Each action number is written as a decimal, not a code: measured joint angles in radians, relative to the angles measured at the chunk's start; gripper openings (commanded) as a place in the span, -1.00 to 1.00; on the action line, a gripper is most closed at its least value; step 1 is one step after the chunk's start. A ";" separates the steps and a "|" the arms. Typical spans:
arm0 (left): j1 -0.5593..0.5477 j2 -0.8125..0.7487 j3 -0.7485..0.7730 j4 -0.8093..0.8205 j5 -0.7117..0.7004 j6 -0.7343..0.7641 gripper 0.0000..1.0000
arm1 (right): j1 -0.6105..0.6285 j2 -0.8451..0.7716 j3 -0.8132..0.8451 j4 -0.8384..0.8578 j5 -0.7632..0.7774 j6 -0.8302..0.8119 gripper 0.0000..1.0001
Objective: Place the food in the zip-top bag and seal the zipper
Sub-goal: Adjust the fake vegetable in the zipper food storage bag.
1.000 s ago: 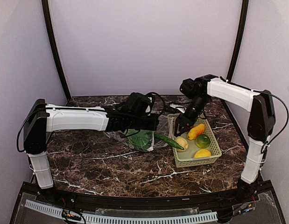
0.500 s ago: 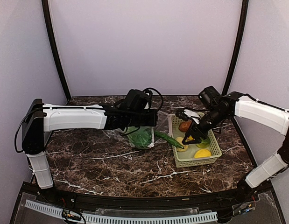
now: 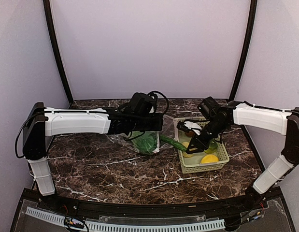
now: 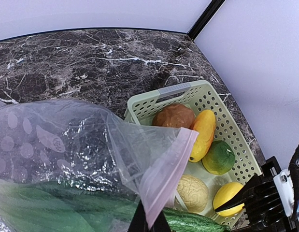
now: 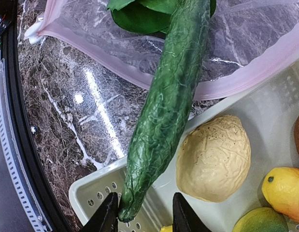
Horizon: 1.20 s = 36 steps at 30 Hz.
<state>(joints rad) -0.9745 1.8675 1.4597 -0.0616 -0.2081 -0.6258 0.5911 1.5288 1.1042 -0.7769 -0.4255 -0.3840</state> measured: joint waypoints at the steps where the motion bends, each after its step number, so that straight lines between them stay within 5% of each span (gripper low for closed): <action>1: 0.000 0.000 0.000 0.000 0.000 0.000 -0.98 | 0.000 0.005 0.000 0.000 0.000 0.000 -0.28; 6: 0.000 0.000 0.000 0.000 0.000 -0.006 -0.99 | 0.002 0.031 0.000 0.001 -0.002 0.004 -0.69; 12: 0.000 -0.003 -0.001 0.000 0.000 -0.007 -0.99 | 0.006 0.052 0.042 -0.006 0.004 0.014 -0.84; 32: 0.000 -0.027 -0.015 0.010 0.015 -0.010 -0.99 | 0.024 0.360 0.472 -0.130 -0.118 0.104 -0.81; 36: 0.000 -0.036 -0.024 0.026 0.018 -0.023 -0.99 | 0.028 0.393 0.527 -0.127 -0.175 0.141 -0.60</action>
<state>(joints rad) -0.9745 1.8317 1.4357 -0.0353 -0.1902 -0.6483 0.6189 1.9213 1.6310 -0.9035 -0.6010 -0.2432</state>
